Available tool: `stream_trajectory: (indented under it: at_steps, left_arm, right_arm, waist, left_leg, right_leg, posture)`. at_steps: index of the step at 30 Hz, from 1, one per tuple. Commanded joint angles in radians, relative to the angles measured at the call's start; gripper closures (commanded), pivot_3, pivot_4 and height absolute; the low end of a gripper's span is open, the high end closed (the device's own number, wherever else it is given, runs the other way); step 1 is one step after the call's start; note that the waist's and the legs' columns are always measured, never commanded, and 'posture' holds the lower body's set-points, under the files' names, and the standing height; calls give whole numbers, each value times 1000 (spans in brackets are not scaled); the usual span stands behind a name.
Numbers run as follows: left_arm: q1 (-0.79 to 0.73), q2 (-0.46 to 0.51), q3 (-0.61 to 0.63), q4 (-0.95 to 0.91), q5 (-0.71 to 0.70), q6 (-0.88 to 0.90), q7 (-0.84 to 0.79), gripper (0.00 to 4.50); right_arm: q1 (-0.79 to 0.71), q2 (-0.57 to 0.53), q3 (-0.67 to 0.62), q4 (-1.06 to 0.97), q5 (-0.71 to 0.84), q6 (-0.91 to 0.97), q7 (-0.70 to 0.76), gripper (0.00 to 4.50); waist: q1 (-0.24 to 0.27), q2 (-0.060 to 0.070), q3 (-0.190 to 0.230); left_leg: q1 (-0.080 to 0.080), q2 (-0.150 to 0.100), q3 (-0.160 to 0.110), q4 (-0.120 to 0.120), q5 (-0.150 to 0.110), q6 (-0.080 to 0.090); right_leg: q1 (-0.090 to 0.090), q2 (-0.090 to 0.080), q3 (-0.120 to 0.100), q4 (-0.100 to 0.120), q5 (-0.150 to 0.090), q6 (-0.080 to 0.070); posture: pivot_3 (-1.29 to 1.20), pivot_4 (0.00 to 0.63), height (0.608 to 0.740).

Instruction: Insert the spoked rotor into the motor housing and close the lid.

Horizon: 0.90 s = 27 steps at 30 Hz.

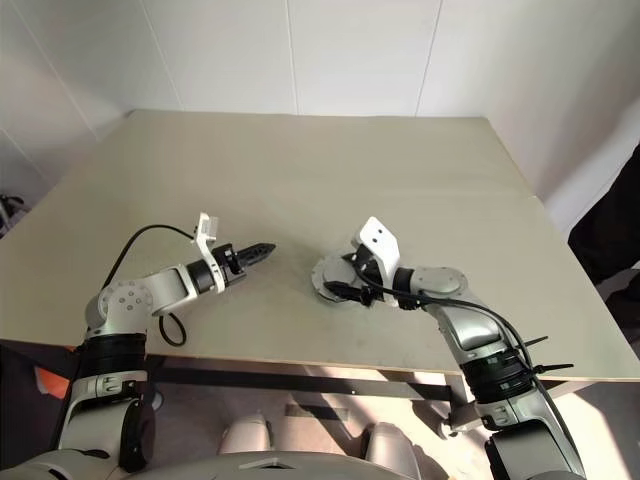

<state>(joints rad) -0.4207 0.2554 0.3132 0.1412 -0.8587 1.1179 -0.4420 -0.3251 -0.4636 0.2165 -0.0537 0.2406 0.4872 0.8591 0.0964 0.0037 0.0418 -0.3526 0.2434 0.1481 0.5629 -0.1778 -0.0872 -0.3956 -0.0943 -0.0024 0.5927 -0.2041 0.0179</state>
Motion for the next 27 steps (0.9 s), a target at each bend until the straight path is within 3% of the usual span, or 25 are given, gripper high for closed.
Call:
stream_trajectory:
  at_steps: [1,18,27]
  left_arm:
    - [-8,6,-1,-22,-5,-13,-13,4500]
    - [-7,9,1,-27,-6,-12,-9,4500]
    - [-124,-110,-16,63,-19,0,27,4500]
  right_arm:
    - [-20,-6,-14,-15,-10,-25,-7,1404]
    - [-2,-3,16,60,-68,-29,-21,1404]
    - [-14,5,25,95,-82,-24,-36,1404]
  waist:
    - [0,0,0]
    - [0,0,0]
    - [1,-1,0]
  left_leg:
    - [0,0,0,0,0,0]
    - [2,0,0,1,0,0]
    - [4,0,0,3,-1,1]
  right_leg:
    - [0,0,0,0,0,0]
    - [2,0,0,1,0,0]
    - [6,0,1,1,0,0]
  posture:
    - [0,0,740]
    - [0,0,740]
    - [0,0,740]
